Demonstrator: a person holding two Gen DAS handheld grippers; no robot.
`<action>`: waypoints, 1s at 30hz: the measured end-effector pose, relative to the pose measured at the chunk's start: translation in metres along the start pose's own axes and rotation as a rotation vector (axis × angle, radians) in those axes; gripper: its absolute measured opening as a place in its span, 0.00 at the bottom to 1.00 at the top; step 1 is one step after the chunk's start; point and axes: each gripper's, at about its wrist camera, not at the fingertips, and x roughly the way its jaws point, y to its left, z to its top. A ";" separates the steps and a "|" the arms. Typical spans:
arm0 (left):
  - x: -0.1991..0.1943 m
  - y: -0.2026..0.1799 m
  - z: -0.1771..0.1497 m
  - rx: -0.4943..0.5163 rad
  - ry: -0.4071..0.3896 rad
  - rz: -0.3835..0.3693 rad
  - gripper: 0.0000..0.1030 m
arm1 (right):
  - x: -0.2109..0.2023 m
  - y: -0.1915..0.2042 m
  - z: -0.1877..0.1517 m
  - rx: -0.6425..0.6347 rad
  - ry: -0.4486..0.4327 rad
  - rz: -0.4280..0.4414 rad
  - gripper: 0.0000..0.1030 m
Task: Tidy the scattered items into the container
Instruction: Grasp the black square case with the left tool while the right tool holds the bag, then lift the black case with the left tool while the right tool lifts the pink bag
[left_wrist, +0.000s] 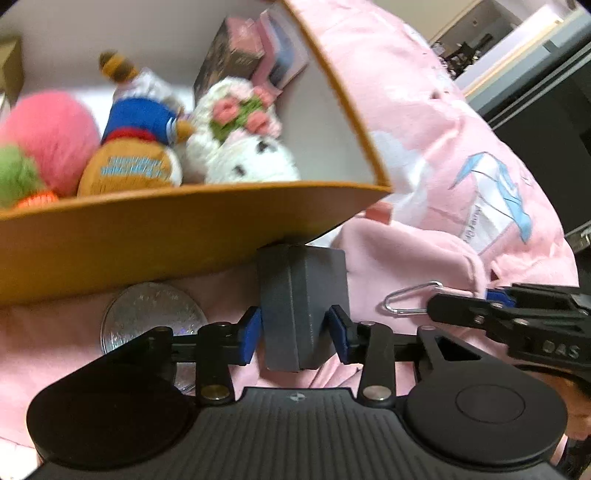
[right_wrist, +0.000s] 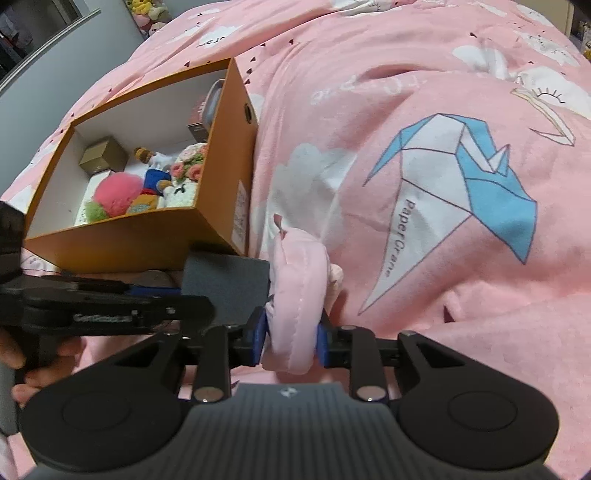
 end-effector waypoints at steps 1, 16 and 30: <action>-0.003 -0.003 0.000 0.015 -0.013 -0.005 0.41 | 0.000 -0.001 -0.001 0.000 -0.002 -0.013 0.31; -0.010 -0.027 0.009 0.090 -0.041 -0.020 0.37 | -0.006 -0.009 -0.006 0.079 -0.044 0.004 0.27; -0.089 -0.041 -0.006 0.138 -0.225 -0.028 0.36 | -0.077 0.018 0.009 0.002 -0.191 0.050 0.23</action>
